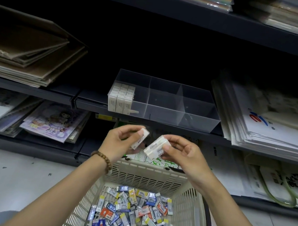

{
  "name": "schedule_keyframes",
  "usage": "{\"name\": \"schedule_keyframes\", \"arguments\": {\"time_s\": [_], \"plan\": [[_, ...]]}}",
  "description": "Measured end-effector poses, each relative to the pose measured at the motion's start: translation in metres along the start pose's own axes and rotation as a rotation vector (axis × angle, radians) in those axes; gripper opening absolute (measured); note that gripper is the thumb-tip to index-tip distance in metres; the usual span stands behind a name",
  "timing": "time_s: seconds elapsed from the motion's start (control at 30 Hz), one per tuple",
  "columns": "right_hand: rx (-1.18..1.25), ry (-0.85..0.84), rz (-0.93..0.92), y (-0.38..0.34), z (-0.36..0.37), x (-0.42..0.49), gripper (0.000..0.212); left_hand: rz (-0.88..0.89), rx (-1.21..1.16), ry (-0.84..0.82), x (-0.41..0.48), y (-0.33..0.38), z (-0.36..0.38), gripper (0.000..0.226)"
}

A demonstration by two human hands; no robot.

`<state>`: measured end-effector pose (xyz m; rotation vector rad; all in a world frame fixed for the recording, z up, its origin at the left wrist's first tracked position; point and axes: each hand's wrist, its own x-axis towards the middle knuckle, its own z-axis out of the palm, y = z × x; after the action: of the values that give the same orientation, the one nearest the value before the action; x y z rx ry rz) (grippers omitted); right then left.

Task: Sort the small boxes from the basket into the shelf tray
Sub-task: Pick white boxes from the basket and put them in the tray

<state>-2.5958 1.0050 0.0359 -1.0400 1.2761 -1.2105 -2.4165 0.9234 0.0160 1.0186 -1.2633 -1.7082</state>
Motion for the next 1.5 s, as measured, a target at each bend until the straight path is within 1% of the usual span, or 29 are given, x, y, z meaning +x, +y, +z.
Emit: {"name": "schedule_keyframes", "arguments": {"time_s": [0.07,0.17,0.27,0.33,0.47,0.6,0.67,0.8,0.9,1.03,1.1,1.17,1.27,1.37,1.43,1.5], "plan": [[-0.067,-0.037,0.021,0.002,0.003,-0.001,0.033,0.005,0.103,-0.062,-0.004,-0.004,0.006,0.014],[-0.108,0.034,0.032,0.005,0.005,0.000,0.026,-0.002,0.172,-0.150,-0.004,-0.005,0.011,0.018],[-0.093,0.098,0.030,0.006,0.003,0.000,0.025,-0.024,0.212,-0.253,-0.005,-0.005,0.012,0.033],[-0.082,0.124,0.011,0.007,0.005,-0.001,0.025,-0.012,0.232,-0.289,-0.007,-0.007,0.013,0.043],[-0.071,0.170,-0.011,0.008,0.009,-0.002,0.029,0.040,0.211,-0.270,-0.009,-0.009,0.015,0.043],[0.039,0.188,0.041,0.005,0.008,0.000,0.039,0.081,0.181,-0.224,-0.005,-0.004,0.013,0.044],[0.073,0.166,0.071,0.000,0.007,0.002,0.040,0.114,0.197,-0.209,-0.004,0.001,0.013,0.046],[0.085,0.068,0.092,-0.017,0.007,0.013,0.038,0.214,0.274,-0.201,0.003,0.018,0.008,0.049],[0.100,0.018,0.086,-0.037,0.013,0.030,0.036,0.258,0.273,-0.206,0.015,0.036,-0.002,0.045],[0.100,-0.034,0.072,-0.066,0.028,0.061,0.022,0.322,0.256,-0.165,0.034,0.058,-0.019,0.037],[0.020,-0.048,0.054,-0.077,0.035,0.078,0.021,0.341,0.243,-0.134,0.043,0.063,-0.028,0.038],[-0.103,-0.028,0.024,-0.085,0.040,0.096,0.029,0.367,0.263,-0.078,0.052,0.064,-0.040,0.041],[-0.391,0.065,-0.026,-0.097,0.041,0.123,0.042,0.420,0.317,0.099,0.065,0.058,-0.060,0.043],[-0.717,0.108,-0.018,-0.102,0.043,0.149,0.050,0.370,0.343,0.245,0.076,0.044,-0.073,0.045],[-0.882,0.091,0.032,-0.101,0.049,0.162,0.051,0.311,0.352,0.253,0.083,0.035,-0.075,0.047],[-0.953,0.072,0.087,-0.096,0.055,0.172,0.051,0.266,0.338,0.208,0.088,0.029,-0.074,0.048]]}}
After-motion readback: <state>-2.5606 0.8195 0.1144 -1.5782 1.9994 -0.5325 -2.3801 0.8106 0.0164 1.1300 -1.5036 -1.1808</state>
